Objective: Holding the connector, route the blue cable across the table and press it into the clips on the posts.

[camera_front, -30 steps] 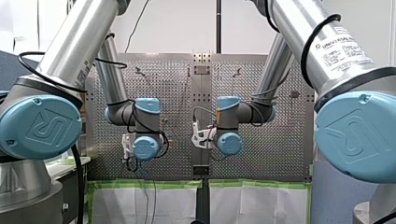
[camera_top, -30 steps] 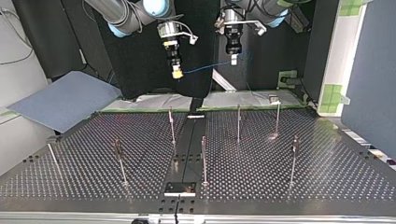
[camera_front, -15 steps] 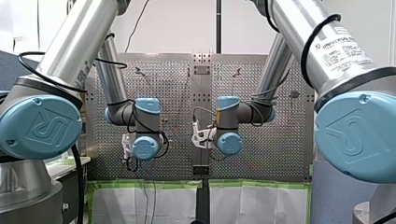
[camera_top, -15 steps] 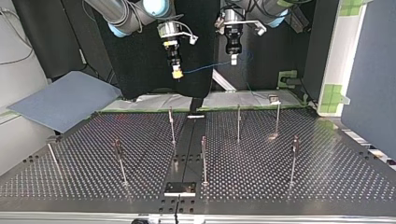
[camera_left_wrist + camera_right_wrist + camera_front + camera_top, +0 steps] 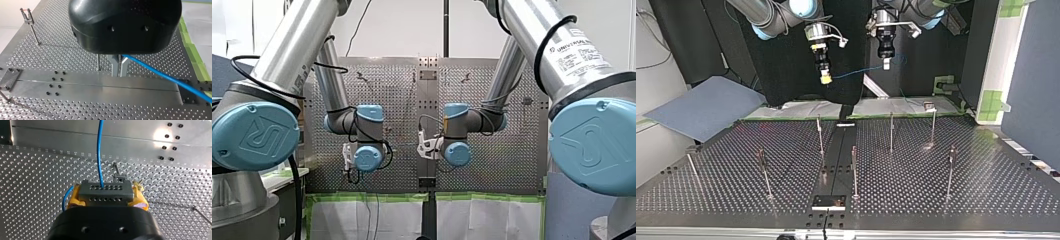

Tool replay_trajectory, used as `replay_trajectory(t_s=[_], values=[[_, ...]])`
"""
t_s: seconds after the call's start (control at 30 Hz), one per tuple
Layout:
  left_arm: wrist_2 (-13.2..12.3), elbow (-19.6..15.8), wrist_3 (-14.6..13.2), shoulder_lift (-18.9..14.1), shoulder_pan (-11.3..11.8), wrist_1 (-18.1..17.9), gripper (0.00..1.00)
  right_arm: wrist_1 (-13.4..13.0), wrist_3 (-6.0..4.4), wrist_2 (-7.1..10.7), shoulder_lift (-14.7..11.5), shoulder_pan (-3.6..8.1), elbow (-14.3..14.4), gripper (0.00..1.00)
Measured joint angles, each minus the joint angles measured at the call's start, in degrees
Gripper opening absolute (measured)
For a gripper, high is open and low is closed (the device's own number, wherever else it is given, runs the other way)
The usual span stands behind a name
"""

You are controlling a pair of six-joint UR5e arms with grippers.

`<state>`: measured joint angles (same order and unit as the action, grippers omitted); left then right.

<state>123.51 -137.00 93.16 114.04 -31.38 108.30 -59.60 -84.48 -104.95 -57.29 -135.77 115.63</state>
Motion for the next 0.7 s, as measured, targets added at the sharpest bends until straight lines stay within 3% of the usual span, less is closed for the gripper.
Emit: replay_trajectory(t_s=[0.7], values=[[-0.1, -0.4, 0.4, -0.4, 0.4, 0.4, 0.0, 0.2, 0.17, -0.14, 0.2, -0.15, -0.2, 0.0]])
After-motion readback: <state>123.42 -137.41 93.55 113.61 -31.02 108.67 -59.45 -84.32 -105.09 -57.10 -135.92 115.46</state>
